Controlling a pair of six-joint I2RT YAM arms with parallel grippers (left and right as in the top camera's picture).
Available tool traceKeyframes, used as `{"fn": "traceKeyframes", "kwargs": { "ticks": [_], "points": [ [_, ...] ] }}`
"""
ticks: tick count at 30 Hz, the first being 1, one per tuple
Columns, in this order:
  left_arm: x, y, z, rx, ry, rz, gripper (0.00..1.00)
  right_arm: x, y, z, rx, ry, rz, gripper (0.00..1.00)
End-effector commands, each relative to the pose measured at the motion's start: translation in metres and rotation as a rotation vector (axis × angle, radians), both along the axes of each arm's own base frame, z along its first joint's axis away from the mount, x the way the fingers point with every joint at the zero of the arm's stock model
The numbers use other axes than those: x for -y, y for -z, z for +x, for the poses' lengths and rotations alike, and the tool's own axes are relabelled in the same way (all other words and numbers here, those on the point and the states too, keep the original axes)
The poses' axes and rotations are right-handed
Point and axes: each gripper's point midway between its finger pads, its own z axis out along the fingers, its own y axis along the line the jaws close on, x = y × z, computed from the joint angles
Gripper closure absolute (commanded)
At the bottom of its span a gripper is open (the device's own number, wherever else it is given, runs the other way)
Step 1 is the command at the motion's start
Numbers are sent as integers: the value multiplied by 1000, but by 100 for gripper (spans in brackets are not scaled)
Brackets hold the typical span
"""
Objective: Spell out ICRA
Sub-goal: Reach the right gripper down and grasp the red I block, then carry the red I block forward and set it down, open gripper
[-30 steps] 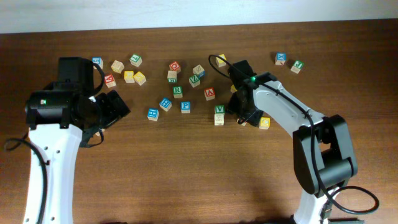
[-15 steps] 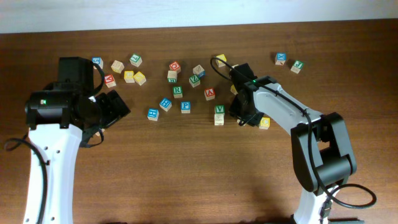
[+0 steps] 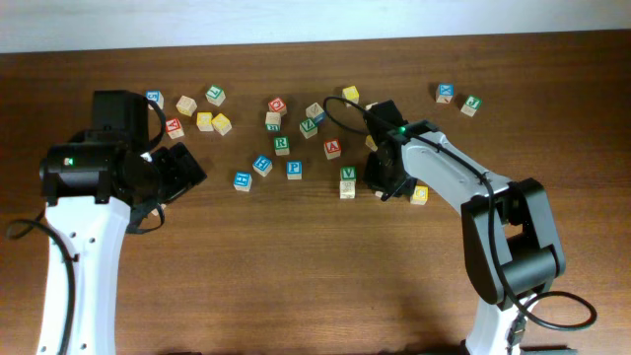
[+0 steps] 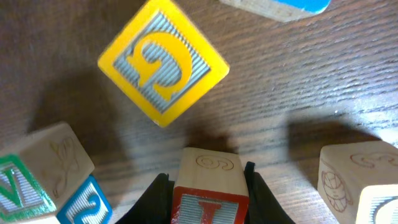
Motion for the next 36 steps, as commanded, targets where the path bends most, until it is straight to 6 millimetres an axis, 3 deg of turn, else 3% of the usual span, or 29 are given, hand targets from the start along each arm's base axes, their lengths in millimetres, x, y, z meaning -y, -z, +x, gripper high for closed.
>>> {"fn": "traceKeyframes", "kwargs": {
  "ticks": [1,5,8,11,13,17,21,26,34,36],
  "points": [
    [-1,-5,-1,22,-16,-7,1,-10,-30,2,42,-84,62,80],
    [-1,-5,-1,21,-16,-7,1,-32,-75,-12,109,-241,127,79],
    [-1,-5,-1,22,-16,-7,1,-66,-89,-30,135,-352,147,80],
    [-1,-5,-1,21,-16,-7,1,-101,-83,-50,116,-407,150,80],
    [-1,-5,-1,22,-16,-7,1,-119,-69,-56,112,-379,121,80],
    [-1,-5,-1,22,-16,-7,1,-146,-33,-46,132,-420,111,80],
    [-1,-5,-1,21,-16,-7,1,-166,-19,-39,164,-392,140,80],
    [-1,-5,-1,21,-16,-7,1,-192,-11,-60,154,-441,149,79],
    [-1,-5,-1,21,-16,-7,1,-191,-10,-59,163,-399,135,77],
    [-1,-5,-1,21,-16,-7,1,-192,-11,-58,168,-401,139,72]
  ]
}}
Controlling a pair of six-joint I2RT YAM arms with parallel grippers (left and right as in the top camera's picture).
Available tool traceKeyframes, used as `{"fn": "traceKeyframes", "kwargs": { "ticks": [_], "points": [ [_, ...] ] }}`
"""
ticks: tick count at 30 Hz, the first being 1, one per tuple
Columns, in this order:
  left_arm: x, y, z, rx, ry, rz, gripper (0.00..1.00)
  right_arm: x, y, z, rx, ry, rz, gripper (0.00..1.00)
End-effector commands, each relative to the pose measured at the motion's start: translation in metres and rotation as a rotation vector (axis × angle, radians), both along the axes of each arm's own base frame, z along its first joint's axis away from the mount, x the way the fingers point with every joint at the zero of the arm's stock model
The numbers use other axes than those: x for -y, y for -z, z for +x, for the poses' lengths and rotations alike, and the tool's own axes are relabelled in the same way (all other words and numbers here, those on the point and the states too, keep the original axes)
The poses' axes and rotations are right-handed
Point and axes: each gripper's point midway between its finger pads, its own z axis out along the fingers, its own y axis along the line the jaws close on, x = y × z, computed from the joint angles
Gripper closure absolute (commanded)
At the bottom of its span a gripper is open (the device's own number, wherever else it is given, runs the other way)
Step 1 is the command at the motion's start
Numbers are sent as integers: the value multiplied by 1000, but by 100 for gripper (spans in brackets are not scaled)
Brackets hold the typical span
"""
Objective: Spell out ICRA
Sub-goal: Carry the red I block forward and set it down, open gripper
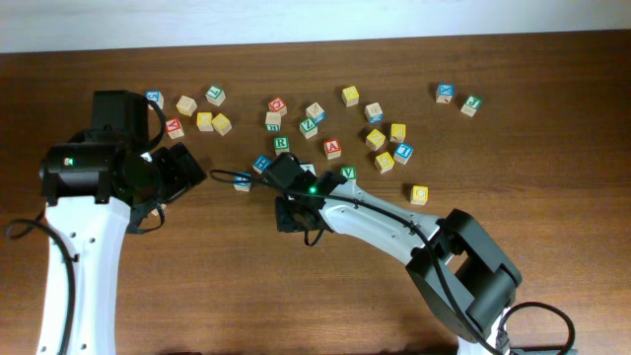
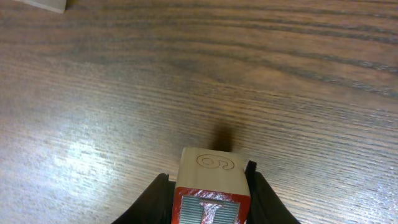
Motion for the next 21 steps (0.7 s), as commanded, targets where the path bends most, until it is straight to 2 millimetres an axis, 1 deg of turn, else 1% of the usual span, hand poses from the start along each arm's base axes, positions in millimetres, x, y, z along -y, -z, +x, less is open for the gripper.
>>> {"fn": "traceKeyframes", "kwargs": {
  "ticks": [1,5,8,10,17,19,21],
  "points": [
    [-1,-5,-1,21,-16,-7,1,-1,1,5,16,17,-7,70],
    [-1,-5,-1,21,-16,-7,1,-4,1,3,17,5,-5,68],
    [-1,-5,-1,22,-16,-7,1,-5,1,3,29,-58,-12,69],
    [-1,-5,-1,21,-16,-7,1,-11,0,0,31,-108,6,69],
    [-1,-5,-1,21,-16,-7,1,-11,-1,2,40,-98,6,67],
    [-1,-5,-1,22,-16,-7,1,-6,0,4,32,-17,-6,71],
    [-1,-5,-1,21,-16,-8,1,-6,0,4,32,-17,-6,72]
  ]
}}
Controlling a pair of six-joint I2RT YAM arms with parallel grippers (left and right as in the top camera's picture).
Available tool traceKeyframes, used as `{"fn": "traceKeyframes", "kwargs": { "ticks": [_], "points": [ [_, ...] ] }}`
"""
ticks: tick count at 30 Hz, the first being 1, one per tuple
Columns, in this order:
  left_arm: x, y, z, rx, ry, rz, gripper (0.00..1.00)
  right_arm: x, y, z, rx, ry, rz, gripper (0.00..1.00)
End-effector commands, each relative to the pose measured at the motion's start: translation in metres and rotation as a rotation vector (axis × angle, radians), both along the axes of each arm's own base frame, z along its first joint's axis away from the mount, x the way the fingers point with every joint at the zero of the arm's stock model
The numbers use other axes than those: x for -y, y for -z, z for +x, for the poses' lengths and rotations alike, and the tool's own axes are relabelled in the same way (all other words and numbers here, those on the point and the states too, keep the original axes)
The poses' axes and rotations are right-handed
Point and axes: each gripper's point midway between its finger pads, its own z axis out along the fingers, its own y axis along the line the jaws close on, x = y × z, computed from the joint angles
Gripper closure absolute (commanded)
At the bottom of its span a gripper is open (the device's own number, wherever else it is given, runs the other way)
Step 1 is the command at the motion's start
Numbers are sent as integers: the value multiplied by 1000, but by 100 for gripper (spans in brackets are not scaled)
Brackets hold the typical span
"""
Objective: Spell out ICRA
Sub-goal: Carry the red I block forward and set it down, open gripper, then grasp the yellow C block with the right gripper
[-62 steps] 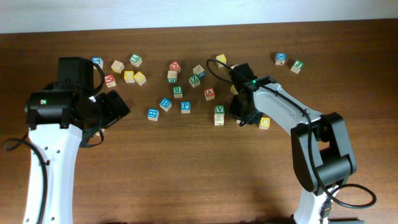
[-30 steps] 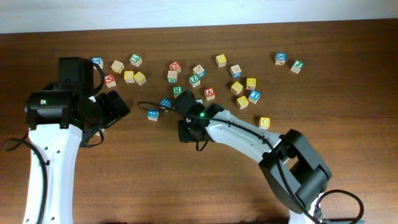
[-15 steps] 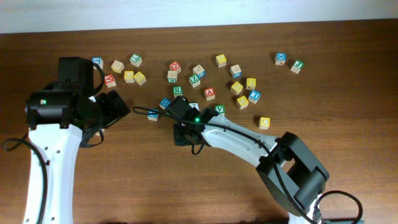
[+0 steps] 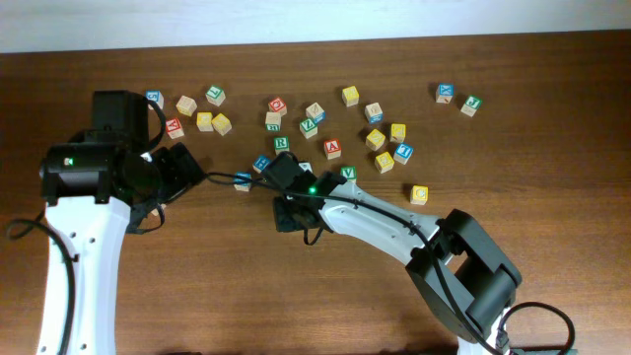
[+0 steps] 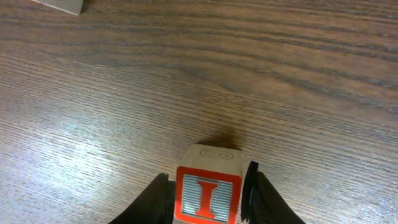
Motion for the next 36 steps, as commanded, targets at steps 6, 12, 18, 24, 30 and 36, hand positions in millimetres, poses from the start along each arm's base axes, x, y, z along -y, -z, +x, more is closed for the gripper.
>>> {"fn": "traceKeyframes", "kwargs": {
  "ticks": [6,12,18,24,30,36],
  "points": [
    [-1,-5,-1,21,-16,-7,1,-1,2,3,6,57,-7,75],
    [-1,-5,-1,21,-16,-7,1,1,-4,13,27,75,0,60],
    [-1,-5,-1,21,-16,-7,1,23,-46,52,31,88,29,54],
    [-1,-5,-1,21,-16,-7,1,157,-76,63,-150,315,-119,48],
    [-1,-5,-1,21,-16,-7,1,279,-60,42,-310,453,-293,47],
    [-1,-5,-1,21,-16,-7,1,266,-16,44,-284,327,-197,39]
  ]
}}
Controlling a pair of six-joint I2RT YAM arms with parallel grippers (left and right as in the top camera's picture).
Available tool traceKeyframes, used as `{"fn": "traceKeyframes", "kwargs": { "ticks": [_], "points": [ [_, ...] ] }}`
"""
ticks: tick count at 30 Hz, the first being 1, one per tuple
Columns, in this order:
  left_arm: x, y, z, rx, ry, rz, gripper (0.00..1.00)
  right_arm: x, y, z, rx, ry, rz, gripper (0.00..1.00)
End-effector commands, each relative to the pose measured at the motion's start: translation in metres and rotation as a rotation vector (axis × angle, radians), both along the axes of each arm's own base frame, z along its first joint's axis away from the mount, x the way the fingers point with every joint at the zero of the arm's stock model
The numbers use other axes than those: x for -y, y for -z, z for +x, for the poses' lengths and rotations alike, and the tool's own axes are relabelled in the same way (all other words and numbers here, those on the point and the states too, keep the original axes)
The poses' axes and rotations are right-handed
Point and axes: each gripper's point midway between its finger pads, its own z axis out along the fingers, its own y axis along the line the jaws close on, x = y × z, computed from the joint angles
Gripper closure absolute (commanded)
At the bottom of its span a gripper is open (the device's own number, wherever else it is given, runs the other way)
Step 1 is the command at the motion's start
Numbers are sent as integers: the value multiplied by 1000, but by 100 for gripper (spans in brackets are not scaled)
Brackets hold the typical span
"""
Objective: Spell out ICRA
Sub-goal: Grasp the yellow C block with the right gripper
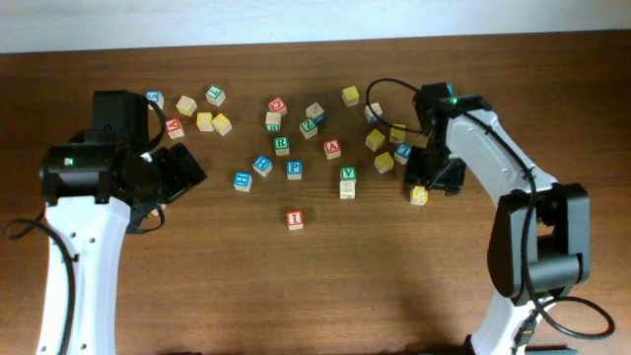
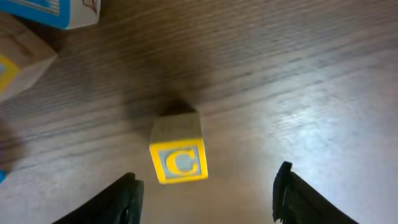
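Note:
The red I block (image 1: 294, 219) stands alone on the table, below the scattered blocks. The yellow C block (image 1: 419, 195) (image 2: 178, 157) lies at the right; my right gripper (image 1: 435, 176) (image 2: 205, 199) hangs wide open just above it, the block ahead of and between its fingers (image 2: 127, 198), untouched. The green R block (image 1: 282, 145) and red A block (image 1: 332, 149) sit in the middle cluster. My left gripper (image 1: 182, 168) hovers at the left over the table; whether it is open or shut does not show.
Several other letter blocks are scattered along the far half of the table (image 1: 325, 286): a group at the far left (image 1: 204, 120), a green V block (image 1: 347, 176), blue blocks (image 1: 294, 169), and a pair at the far right (image 1: 458, 99). A blue block's edge (image 2: 50, 11) shows near the C.
My right gripper has let go of the I block, which now stands on the table's middle. The gripper is open and has moved right, over the C block.
My right gripper was shut on the I block among the right-hand blocks. Then it held the block low over the bare middle of the table, and stayed there. Now the I stands free and the open gripper is above the C.

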Motion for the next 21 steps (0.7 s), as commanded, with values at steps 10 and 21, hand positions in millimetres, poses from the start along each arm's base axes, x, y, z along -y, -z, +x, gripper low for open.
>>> {"fn": "traceKeyframes", "kwargs": {
  "ticks": [10,21],
  "points": [
    [-1,-5,-1,21,-16,-7,1,-13,39,-3,15,-133,87,51],
    [-1,-5,-1,21,-16,-7,1,-17,32,6,48,-141,106,77]
  ]
}}
